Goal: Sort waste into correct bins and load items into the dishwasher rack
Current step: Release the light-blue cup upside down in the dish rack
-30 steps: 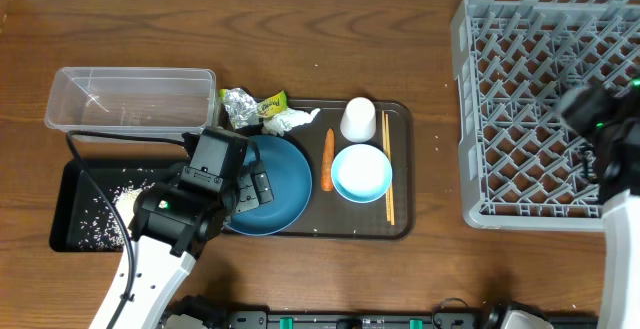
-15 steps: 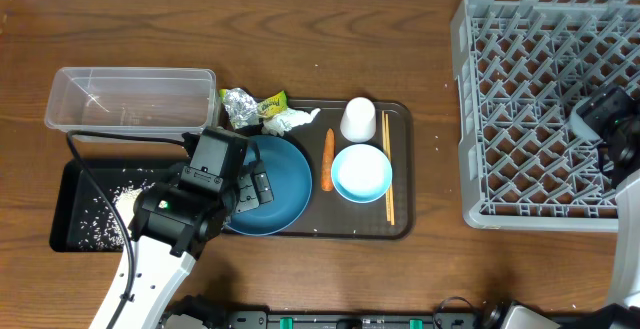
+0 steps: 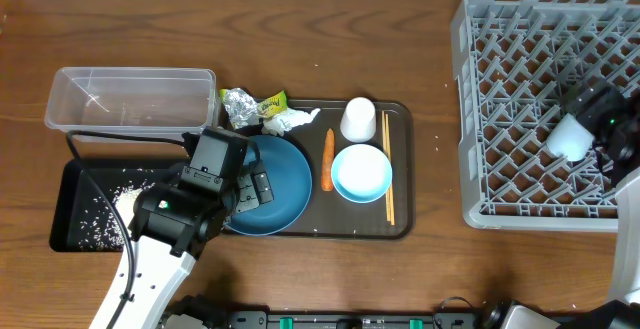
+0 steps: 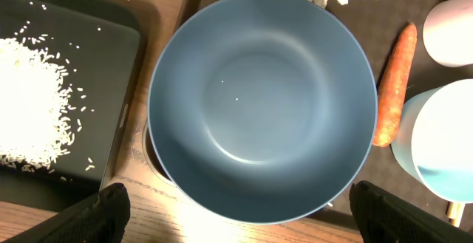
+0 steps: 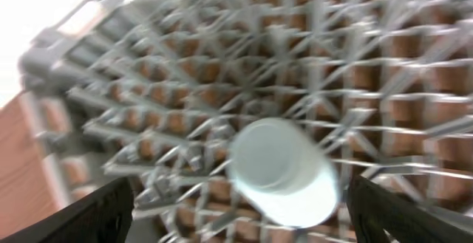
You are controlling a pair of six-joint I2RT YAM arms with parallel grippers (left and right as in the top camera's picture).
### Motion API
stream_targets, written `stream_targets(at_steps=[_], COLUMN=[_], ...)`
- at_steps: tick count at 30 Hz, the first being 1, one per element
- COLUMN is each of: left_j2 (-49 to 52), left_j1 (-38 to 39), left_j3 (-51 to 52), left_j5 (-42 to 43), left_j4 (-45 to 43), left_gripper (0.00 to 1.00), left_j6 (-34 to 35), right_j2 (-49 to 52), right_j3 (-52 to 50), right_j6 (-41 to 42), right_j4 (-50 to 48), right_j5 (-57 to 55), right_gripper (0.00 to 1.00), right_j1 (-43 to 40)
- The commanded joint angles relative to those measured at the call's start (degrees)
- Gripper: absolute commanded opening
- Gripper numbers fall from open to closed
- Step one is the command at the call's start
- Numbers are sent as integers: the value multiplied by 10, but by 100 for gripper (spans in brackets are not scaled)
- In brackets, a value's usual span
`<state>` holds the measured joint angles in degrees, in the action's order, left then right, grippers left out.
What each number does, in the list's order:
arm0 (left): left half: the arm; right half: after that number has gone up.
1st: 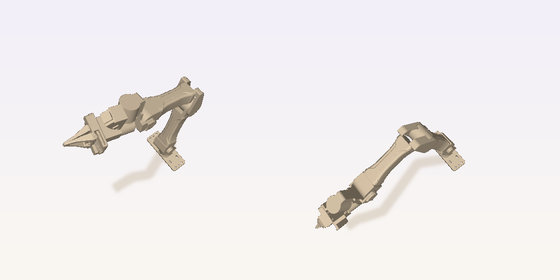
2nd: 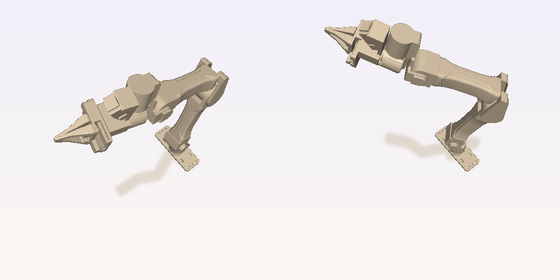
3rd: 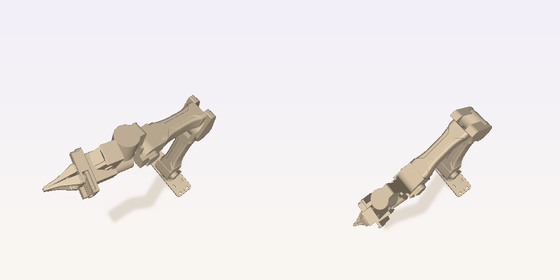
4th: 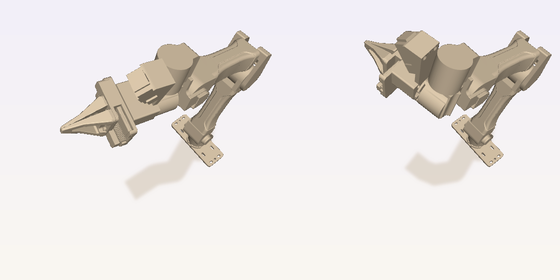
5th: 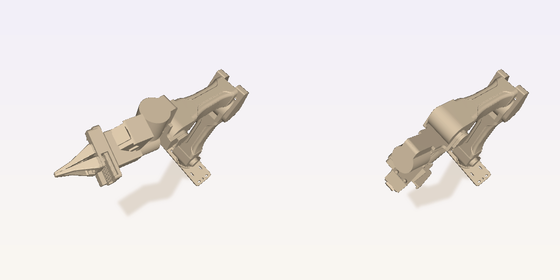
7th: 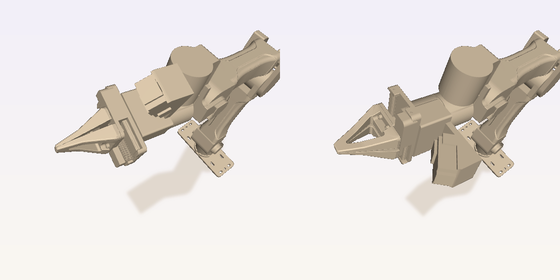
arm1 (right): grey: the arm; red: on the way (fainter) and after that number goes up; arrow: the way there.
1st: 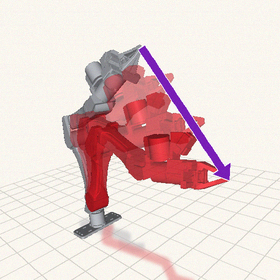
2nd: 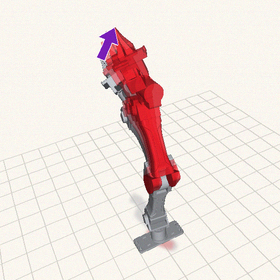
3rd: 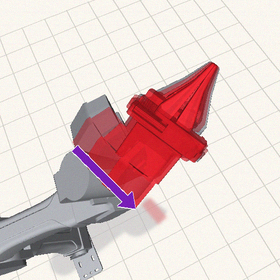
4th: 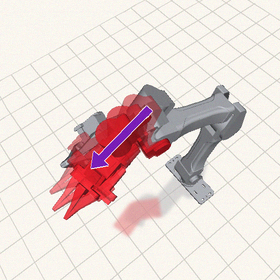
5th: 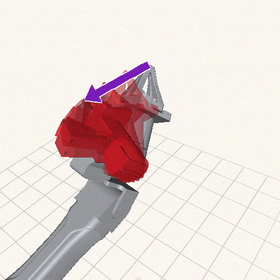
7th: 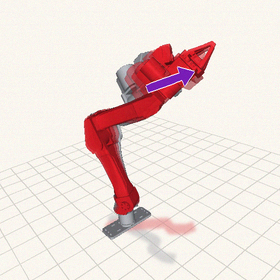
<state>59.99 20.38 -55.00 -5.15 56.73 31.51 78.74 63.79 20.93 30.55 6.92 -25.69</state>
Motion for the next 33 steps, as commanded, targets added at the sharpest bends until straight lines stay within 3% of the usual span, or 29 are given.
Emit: stream_targets(at_steps=[1, 5, 10, 20, 25, 33], left_j2=[-1, -1, -1, -1, -1, -1], left_j1=[-2, -2, -2, -2, -2, -2], left_j3=[-7, -7, -7, -7, -7, -7], left_j5=[-11, -11, -11, -11, -11, -11], left_j4=[2, 2, 2, 2, 2, 2], left_gripper=[98, 98, 98, 98, 98, 98], left_j6=[-1, -1, -1, -1, -1, -1], right_j2=[-19, -42, -40, 72, 143, 224], right_j3=[14, 15, 13, 13, 14, 14], right_j6=[-4, -4, -20, -47, -47, -47], right_j4=[-4, -2, 17, -24, -96, -183], right_j5=[140, 222, 213, -47, -122, -93], right_gripper=[95, 99, 99, 99, 99, 99], right_j1=[10, 69, 198, 472, 527, 538])
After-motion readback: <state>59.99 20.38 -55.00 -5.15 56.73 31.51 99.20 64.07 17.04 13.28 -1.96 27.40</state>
